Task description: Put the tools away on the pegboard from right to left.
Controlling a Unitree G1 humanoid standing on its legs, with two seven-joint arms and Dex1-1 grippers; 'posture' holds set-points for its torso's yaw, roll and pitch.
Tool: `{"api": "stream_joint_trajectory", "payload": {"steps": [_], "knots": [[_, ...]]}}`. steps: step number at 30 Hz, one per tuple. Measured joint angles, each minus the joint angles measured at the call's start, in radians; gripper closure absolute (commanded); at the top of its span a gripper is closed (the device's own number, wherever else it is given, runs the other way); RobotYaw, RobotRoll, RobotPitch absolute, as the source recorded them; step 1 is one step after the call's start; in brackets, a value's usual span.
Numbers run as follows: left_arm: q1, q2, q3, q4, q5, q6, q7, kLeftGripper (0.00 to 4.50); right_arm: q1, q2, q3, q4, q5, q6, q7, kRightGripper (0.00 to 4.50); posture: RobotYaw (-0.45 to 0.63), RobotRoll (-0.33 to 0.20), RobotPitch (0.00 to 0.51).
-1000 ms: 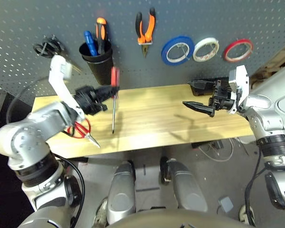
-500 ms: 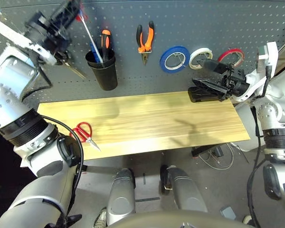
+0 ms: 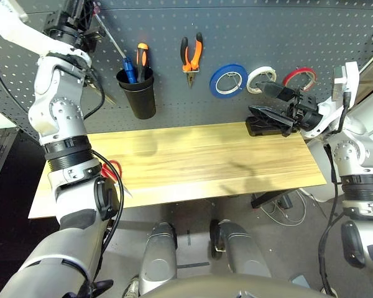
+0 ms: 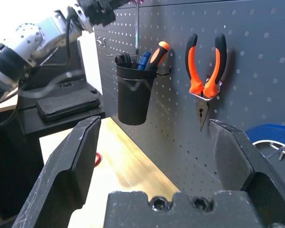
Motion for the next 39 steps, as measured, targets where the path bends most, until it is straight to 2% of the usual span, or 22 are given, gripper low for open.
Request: {"api": "stream_joint_trajectory", "payload": {"steps": [8,14,15,18,22,29,32,34,37,39], "knots": [[0.067,0.037,-0.077,0.000,0.079,-0.046,-0.048,3.69,0.022,0.016,-0.002,-0.004,0.001,-0.002,-0.003,0.00,0.02,0.000,0.107],[0.099,0.054,-0.104,-0.003,0.116,-0.060,-0.062,1.59,0.033,0.035,-0.002,-0.022,0.002,-0.002,-0.004,0.00,0.04,0.000,0.134],[0.099,0.064,-0.104,-0.005,0.117,-0.060,-0.063,1.10,0.035,0.038,-0.002,-0.023,0.002,-0.001,-0.005,0.00,0.05,0.000,0.135],[0.099,0.107,-0.091,-0.039,0.102,-0.021,-0.075,0.02,0.042,0.045,0.007,-0.027,0.002,0.005,-0.002,0.00,0.06,0.000,0.146],[0.085,0.166,-0.025,-0.111,0.033,0.075,-0.071,0.02,0.068,0.042,0.043,-0.031,-0.025,0.000,0.029,0.00,0.08,0.000,0.163],[0.102,0.278,0.149,-0.253,-0.194,0.364,-0.050,0.02,0.117,0.042,0.184,-0.048,-0.131,-0.071,0.116,0.00,0.12,0.000,0.181],[0.259,0.341,0.225,-0.324,-0.279,0.500,-0.060,0.02,0.119,0.052,0.249,-0.027,-0.209,-0.167,0.143,0.00,0.14,0.000,0.200],[0.367,0.356,0.269,-0.347,-0.326,0.581,-0.064,0.02,0.122,0.074,0.274,-0.014,-0.241,-0.208,0.145,0.00,0.14,0.000,0.207],[0.519,0.352,0.342,-0.399,-0.408,0.687,-0.058,0.02,0.118,0.107,0.307,-0.015,-0.266,-0.244,0.142,0.00,0.15,0.000,0.226],[0.610,0.343,0.377,-0.422,-0.428,0.722,-0.047,0.02,0.112,0.115,0.326,-0.005,-0.289,-0.290,0.141,0.00,0.16,0.000,0.236]]}}
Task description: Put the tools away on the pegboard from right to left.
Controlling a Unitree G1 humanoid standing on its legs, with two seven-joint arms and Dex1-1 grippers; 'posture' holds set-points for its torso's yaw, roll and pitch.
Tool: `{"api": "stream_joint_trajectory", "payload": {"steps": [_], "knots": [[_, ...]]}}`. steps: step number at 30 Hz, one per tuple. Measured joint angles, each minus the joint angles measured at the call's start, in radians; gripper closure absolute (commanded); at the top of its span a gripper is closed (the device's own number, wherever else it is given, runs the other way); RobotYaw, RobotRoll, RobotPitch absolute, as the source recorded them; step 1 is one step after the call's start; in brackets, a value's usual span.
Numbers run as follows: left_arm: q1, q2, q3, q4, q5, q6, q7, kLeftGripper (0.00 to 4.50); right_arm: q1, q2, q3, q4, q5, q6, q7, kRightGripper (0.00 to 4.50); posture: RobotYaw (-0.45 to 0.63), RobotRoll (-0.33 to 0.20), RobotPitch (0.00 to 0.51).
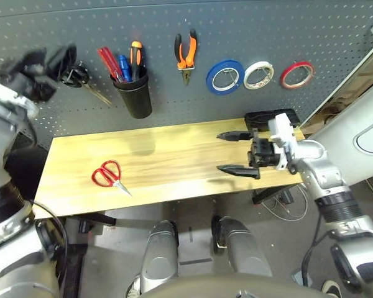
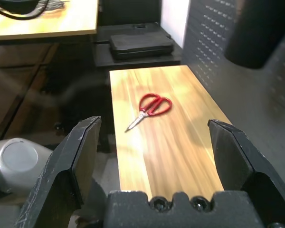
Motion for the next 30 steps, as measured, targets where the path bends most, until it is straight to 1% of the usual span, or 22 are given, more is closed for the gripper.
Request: {"api": "stream_joint_trajectory", "payload": {"steps": [1,3,6,8,11,15,19,22,30], "knots": [[0.061,-0.023,0.015,-0.016,0.002,0.007,0.021,0.02,-0.002,0.010,0.009,0.018,-0.019,-0.046,0.002,0.00,0.16,0.000,0.247],[0.138,-0.057,0.016,-0.020,0.013,0.019,0.066,0.02,-0.004,0.024,0.029,0.040,-0.043,-0.101,0.004,0.00,0.16,0.000,0.260],[0.212,-0.101,-0.001,-0.019,0.056,0.026,0.126,0.02,-0.005,0.042,0.051,0.062,-0.058,-0.137,0.009,0.00,0.15,0.000,0.285],[0.234,-0.123,-0.040,-0.013,0.108,0.020,0.169,0.02,-0.005,0.043,0.060,0.065,-0.064,-0.152,0.014,0.00,0.15,0.000,0.297],[0.241,-0.154,-0.118,0.045,0.210,-0.030,0.219,0.02,-0.012,0.050,0.079,0.066,-0.069,-0.156,0.018,0.00,0.14,0.000,0.317],[0.234,-0.203,-0.209,0.199,0.340,-0.137,0.249,0.02,-0.017,0.065,0.087,0.063,-0.069,-0.156,0.018,0.00,0.12,0.000,0.340],[0.186,-0.247,-0.270,0.358,0.432,-0.229,0.276,0.02,-0.032,0.079,0.100,0.057,-0.069,-0.156,0.018,0.00,0.12,0.000,0.357],[0.146,-0.270,-0.273,0.446,0.475,-0.302,0.307,0.02,-0.035,0.088,0.109,0.039,-0.068,-0.148,0.015,0.00,0.11,0.000,0.366],[0.105,-0.312,-0.267,0.521,0.509,-0.388,0.352,0.02,0.006,0.085,0.120,-0.036,-0.058,-0.097,-0.004,0.00,0.09,0.000,0.378]]}}
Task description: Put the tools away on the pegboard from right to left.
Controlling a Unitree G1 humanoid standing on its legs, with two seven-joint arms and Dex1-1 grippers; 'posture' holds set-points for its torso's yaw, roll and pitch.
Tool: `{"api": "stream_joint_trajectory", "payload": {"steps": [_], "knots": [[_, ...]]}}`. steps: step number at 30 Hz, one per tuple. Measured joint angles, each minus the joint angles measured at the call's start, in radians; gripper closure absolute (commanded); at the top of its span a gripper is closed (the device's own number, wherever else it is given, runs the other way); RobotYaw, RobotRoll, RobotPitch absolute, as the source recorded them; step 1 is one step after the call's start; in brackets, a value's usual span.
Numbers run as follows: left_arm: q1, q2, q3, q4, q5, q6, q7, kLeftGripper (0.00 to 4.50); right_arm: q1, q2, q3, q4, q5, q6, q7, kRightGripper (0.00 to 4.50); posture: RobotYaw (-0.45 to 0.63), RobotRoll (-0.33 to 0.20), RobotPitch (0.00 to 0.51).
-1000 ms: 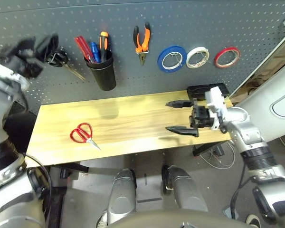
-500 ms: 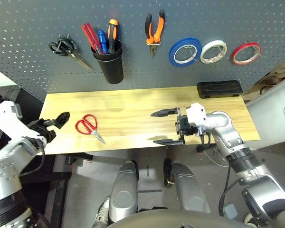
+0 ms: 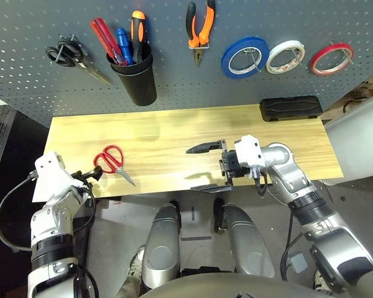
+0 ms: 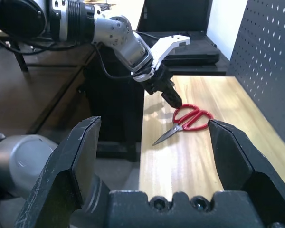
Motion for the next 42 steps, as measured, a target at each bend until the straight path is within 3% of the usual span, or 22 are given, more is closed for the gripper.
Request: {"api": "stream_joint_trajectory", "payload": {"steps": [12,14,16,25,26,35,42], "knots": [[-0.029,-0.007,0.006,0.059,0.022,-0.043,0.024,0.02,0.041,-0.024,0.000,-0.084,0.015,0.056,-0.029,0.00,0.07,0.000,0.390],[-0.035,-0.008,0.006,0.071,0.029,-0.050,0.032,0.29,0.047,-0.030,0.000,-0.098,0.019,0.062,-0.032,0.00,0.07,0.000,0.394],[-0.041,-0.008,0.005,0.083,0.037,-0.063,0.038,0.79,0.047,-0.037,-0.001,-0.101,0.023,0.069,-0.034,0.00,0.06,0.000,0.394],[-0.041,-0.021,0.003,0.093,0.059,-0.099,0.043,4.30,0.051,-0.050,-0.001,-0.108,0.030,0.074,-0.046,0.00,0.06,0.000,0.393],[-0.041,-0.024,0.001,0.092,0.062,-0.101,0.044,4.47,0.053,-0.052,-0.001,-0.110,0.030,0.074,-0.048,0.00,0.06,0.000,0.393],[-0.052,-0.034,0.001,0.088,0.067,-0.107,0.039,4.47,0.059,-0.062,-0.003,-0.110,0.031,0.073,-0.051,0.00,0.07,0.000,0.394],[-0.081,-0.042,-0.007,0.055,0.059,-0.099,0.009,4.47,0.026,-0.065,-0.038,-0.062,0.033,0.065,-0.058,0.00,0.07,0.000,0.362]]}}
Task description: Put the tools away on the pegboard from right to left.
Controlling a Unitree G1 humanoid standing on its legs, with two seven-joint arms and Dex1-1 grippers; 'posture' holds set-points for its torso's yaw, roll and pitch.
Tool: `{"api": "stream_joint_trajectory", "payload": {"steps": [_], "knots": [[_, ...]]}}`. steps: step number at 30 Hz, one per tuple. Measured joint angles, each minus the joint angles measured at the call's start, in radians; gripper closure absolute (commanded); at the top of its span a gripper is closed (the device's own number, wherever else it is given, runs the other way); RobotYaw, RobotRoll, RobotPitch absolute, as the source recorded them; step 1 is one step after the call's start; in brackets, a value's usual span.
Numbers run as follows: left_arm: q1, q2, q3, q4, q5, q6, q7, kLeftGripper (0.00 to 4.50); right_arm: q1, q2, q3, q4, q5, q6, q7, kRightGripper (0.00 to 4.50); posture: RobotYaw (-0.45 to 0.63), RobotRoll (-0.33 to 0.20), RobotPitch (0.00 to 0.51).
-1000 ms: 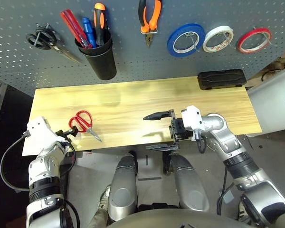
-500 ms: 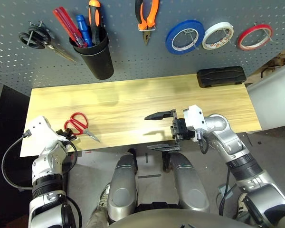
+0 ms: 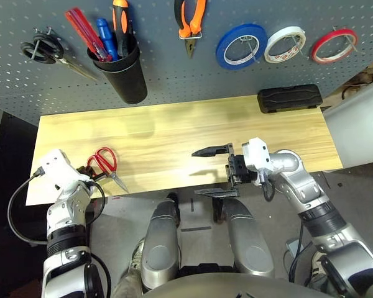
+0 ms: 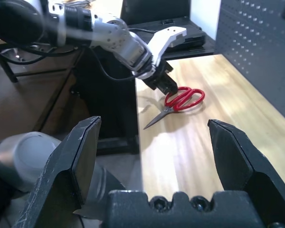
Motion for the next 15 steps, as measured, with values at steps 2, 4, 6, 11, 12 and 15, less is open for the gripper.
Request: {"api": "stream_joint_trajectory", "payload": {"steps": [2,4,6,11,12,15], "knots": [[-0.001,0.000,0.000,-0.042,-0.009,0.007,-0.017,4.47,-0.003,-0.009,-0.021,0.014,0.002,-0.004,-0.006,0.00,0.08,0.000,0.350],[-0.001,0.002,0.000,-0.083,-0.017,0.019,-0.031,4.47,-0.006,-0.012,-0.046,0.027,0.013,-0.005,-0.012,0.00,0.08,0.000,0.336],[0.002,0.005,0.000,-0.121,-0.028,0.034,-0.045,4.47,-0.009,-0.017,-0.065,0.039,0.023,-0.005,-0.014,0.00,0.08,0.000,0.321],[0.022,0.036,0.003,-0.223,-0.059,0.078,-0.094,4.47,-0.015,-0.058,-0.125,0.065,0.057,0.011,-0.008,0.00,0.08,0.000,0.267],[0.030,0.044,0.002,-0.244,-0.064,0.082,-0.106,4.47,-0.024,-0.067,-0.136,0.077,0.074,0.023,0.002,0.00,0.08,0.000,0.261],[0.044,0.056,0.002,-0.276,-0.070,0.082,-0.135,4.47,-0.038,-0.075,-0.170,0.103,0.133,0.048,0.065,0.00,0.09,0.000,0.214]]}}
